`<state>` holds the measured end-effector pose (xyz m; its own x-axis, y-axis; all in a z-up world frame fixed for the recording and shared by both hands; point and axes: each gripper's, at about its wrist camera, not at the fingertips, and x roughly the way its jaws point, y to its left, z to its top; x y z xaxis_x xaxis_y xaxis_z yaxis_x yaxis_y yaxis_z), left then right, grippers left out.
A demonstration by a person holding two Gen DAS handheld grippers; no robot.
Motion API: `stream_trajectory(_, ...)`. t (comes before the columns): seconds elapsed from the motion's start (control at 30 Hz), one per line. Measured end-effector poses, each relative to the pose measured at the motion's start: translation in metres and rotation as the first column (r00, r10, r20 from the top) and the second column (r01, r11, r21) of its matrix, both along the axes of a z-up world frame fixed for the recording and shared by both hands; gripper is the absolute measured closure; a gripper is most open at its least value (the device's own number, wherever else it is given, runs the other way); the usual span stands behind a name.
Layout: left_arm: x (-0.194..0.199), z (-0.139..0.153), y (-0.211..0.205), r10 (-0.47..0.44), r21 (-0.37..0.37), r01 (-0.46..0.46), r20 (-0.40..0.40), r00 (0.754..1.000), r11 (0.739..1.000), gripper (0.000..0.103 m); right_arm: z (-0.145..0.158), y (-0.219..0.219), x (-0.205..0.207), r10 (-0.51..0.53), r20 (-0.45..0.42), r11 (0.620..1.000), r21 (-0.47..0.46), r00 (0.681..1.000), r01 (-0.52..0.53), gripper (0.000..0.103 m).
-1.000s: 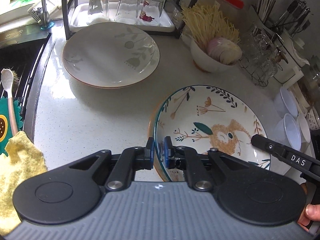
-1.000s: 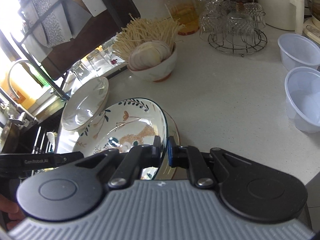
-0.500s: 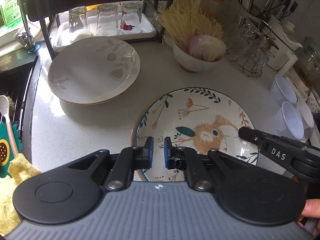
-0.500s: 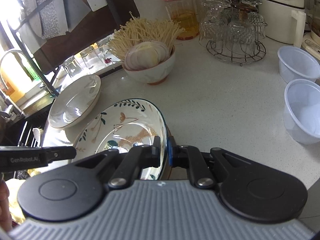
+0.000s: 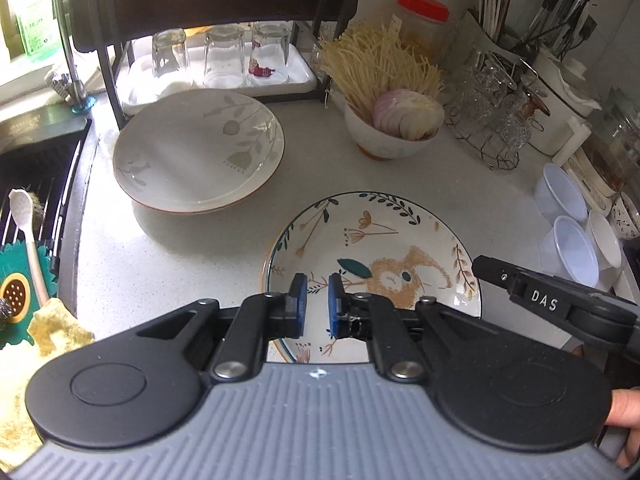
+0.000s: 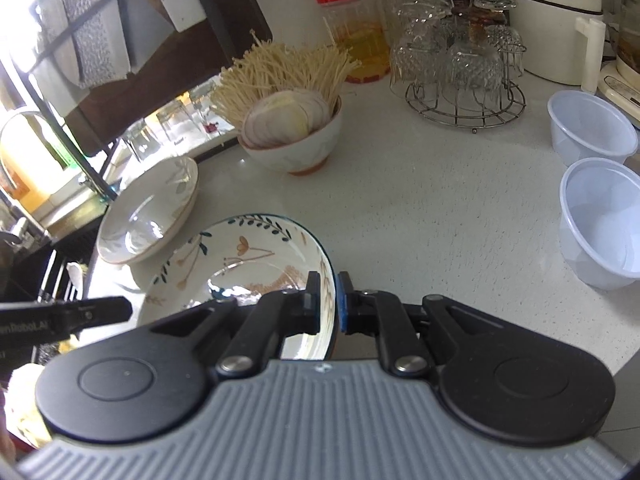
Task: Organize plates and bowls
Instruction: 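Lift the floral plate with both grippers and lower it onto the open counter, then open both grippers and release the floral plate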
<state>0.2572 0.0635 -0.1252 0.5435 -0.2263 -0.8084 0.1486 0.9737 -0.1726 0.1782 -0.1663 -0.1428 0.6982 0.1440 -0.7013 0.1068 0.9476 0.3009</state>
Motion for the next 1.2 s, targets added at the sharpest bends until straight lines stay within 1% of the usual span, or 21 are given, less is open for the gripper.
stream_trajectory(0.07,-0.005,0.011,-0.001,0.007,-0.006,-0.007,0.031,0.999,1.000,0.092,0.006,-0.003,-0.001,-0.002,-0.001,1.000,0.015,1.000,0.002,0.091)
stream_trajectory(0.23,-0.021,0.034,-0.009,0.019,-0.018,-0.018,0.088,0.996,1.000,0.092,0.026,-0.010,-0.009,0.032,0.054,0.999,0.020,0.998,-0.033,0.090)
stream_trajectory(0.43,-0.044,0.053,-0.016,0.064,-0.025,-0.062,0.123,0.990,0.998,0.092,0.053,-0.019,-0.026,0.078,0.125,0.996,0.034,0.989,-0.083,0.090)
stream_trajectory(0.63,-0.075,0.080,-0.025,0.074,-0.012,-0.073,0.173,0.982,0.997,0.092,0.079,-0.024,-0.048,0.117,0.182,0.992,0.034,0.976,-0.125,0.090)
stream_trajectory(0.73,-0.089,0.089,-0.031,0.076,-0.012,-0.075,0.172,0.982,0.997,0.091,0.094,-0.025,-0.060,0.133,0.210,0.989,0.033,0.969,-0.143,0.090)
stream_trajectory(0.8,-0.097,0.094,-0.033,0.084,-0.021,-0.082,0.168,0.982,0.996,0.089,0.103,-0.027,-0.067,0.139,0.225,0.988,0.032,0.964,-0.150,0.090)
stream_trajectory(0.87,-0.105,0.098,-0.034,0.088,-0.023,-0.086,0.173,0.981,0.996,0.080,0.110,-0.027,-0.073,0.161,0.241,0.985,0.026,0.957,-0.172,0.090)
stream_trajectory(0.93,-0.114,0.100,-0.036,0.096,-0.017,-0.094,0.180,0.979,0.995,0.077,0.115,-0.026,-0.079,0.186,0.252,0.981,0.011,0.950,-0.195,0.090)
stream_trajectory(1.0,-0.121,0.103,-0.037,0.104,-0.022,-0.102,0.185,0.977,0.995,0.074,0.118,-0.027,-0.084,0.207,0.253,0.977,0.000,0.945,-0.213,0.090)
stream_trajectory(1.17,-0.144,0.112,-0.038,0.128,-0.010,-0.128,0.206,0.970,0.992,0.061,0.123,-0.030,-0.100,0.241,0.242,0.969,-0.003,0.940,-0.247,0.090)
stream_trajectory(1.2,-0.148,0.113,-0.037,0.136,-0.008,-0.138,0.205,0.969,0.990,0.061,0.123,-0.031,-0.103,0.241,0.243,0.969,-0.008,0.940,-0.247,0.077)
